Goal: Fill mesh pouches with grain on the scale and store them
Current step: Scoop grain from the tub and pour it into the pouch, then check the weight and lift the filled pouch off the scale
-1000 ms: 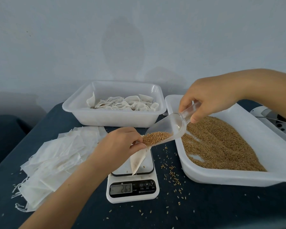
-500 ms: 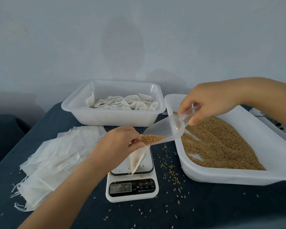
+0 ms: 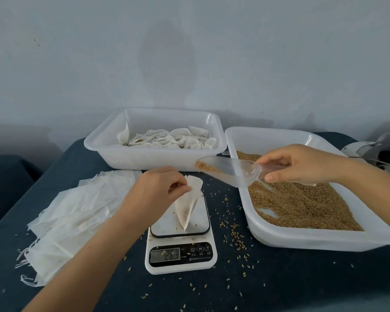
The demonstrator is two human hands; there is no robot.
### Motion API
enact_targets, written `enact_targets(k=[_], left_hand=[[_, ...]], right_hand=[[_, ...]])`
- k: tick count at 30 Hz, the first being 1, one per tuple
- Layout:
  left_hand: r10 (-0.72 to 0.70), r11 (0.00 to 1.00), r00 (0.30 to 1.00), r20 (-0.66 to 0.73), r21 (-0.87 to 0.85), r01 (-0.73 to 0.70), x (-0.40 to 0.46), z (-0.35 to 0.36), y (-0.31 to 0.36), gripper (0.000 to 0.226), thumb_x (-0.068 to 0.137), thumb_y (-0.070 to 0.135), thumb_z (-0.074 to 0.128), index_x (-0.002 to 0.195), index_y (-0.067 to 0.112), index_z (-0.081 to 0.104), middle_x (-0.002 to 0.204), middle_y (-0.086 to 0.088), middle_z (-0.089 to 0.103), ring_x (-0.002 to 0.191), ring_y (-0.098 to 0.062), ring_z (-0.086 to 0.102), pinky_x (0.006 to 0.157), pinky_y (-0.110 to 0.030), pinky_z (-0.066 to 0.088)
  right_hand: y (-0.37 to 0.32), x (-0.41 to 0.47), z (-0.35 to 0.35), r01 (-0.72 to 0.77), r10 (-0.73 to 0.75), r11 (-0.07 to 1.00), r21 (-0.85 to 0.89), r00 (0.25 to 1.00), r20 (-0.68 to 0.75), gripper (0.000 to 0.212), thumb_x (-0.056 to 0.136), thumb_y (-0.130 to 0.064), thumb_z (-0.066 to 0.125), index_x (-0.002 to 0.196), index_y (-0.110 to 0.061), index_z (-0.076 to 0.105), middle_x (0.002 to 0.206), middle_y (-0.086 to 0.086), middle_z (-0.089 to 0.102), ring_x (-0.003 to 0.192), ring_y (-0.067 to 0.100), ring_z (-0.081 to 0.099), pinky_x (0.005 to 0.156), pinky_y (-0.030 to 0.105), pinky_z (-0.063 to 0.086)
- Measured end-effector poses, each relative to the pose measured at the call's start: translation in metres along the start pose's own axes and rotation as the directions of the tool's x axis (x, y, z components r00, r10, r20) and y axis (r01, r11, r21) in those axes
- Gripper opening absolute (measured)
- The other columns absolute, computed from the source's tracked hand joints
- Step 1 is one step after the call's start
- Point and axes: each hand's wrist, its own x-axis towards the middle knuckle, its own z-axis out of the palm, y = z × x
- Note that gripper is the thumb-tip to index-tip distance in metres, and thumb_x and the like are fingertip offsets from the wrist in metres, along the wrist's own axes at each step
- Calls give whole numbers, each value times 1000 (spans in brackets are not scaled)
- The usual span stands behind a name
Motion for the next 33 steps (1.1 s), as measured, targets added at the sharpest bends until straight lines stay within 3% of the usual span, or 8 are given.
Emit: enact_targets(k=[4, 9, 16, 23, 25, 28, 30, 33], left_hand=[[-53, 998, 999, 9, 18, 53, -1, 0, -4, 12, 82, 26, 70, 78, 15, 70, 75, 9, 62, 68, -8, 55, 65, -25, 45], [-127, 990, 990, 56, -53, 130, -2, -2, -10, 10, 82, 26, 69, 73, 23, 68, 72, 17, 61, 77, 2, 54, 65, -7, 38], [-177, 984, 982, 70, 49, 174, -5, -2, -11, 20, 77, 46, 68, 74, 27, 65, 73, 15, 60, 70, 1, 54, 63, -14, 40], [-98, 993, 991, 85, 74, 92, -3, -6, -10, 11, 85, 22, 66, 76, 17, 64, 91, 14, 53, 73, -5, 55, 66, -23, 45], [-74, 993, 995, 68, 93, 68, -1, -7, -10, 14, 84, 24, 66, 73, 18, 62, 92, 13, 56, 75, -8, 54, 68, -27, 48], [-10, 988, 1000, 20, 155, 7, 5, -12, -6, 15, 86, 28, 65, 74, 18, 62, 75, 9, 60, 80, -13, 47, 68, -29, 41], [74, 980, 997, -10, 188, -71, 14, -18, -1, 15, 85, 27, 66, 76, 15, 64, 70, 8, 60, 78, -16, 46, 66, -27, 36], [190, 959, 982, 15, 210, -189, 25, -29, 7, 12, 82, 22, 70, 76, 13, 65, 67, 8, 58, 72, -20, 47, 61, -22, 31]], right_hand=[[21, -12, 0, -36, 52, 996, 87, 981, -185, 34, 73, -31, 71, 106, -33, 67, 103, -19, 70, 93, -5, 64, 77, 8, 45], [63, -29, 0, -240, 235, 970, 30, 903, -361, 22, 82, -27, 69, 101, -34, 60, 98, -15, 66, 89, 5, 63, 77, 22, 44], [97, -28, 28, -532, 504, 835, -141, 842, -192, 19, 87, -27, 66, 99, -31, 50, 103, -10, 59, 93, 8, 56, 80, 28, 43], [86, -26, 29, -591, 568, 759, -273, 806, -164, 44, 87, -38, 65, 124, -19, 52, 122, -1, 58, 106, 17, 56, 93, 33, 45], [63, -29, 27, -527, 445, 807, -266, 839, -312, 51, 86, -38, 65, 130, -17, 51, 130, -2, 55, 114, 17, 54, 97, 33, 43], [-10, -27, 37, -163, 118, 984, -68, 893, -435, 40, 78, -56, 60, 115, -40, 57, 107, -26, 62, 96, -8, 57, 80, 19, 44], [-62, -16, 55, 25, -36, 999, -41, 957, -289, 56, 66, -69, 59, 117, -45, 54, 101, -30, 60, 90, -12, 56, 76, 15, 43], [-105, 23, 77, 178, -193, 961, -211, 980, -52, 61, 74, -50, 73, 127, -39, 47, 112, -23, 51, 94, -3, 53, 75, 11, 39]])
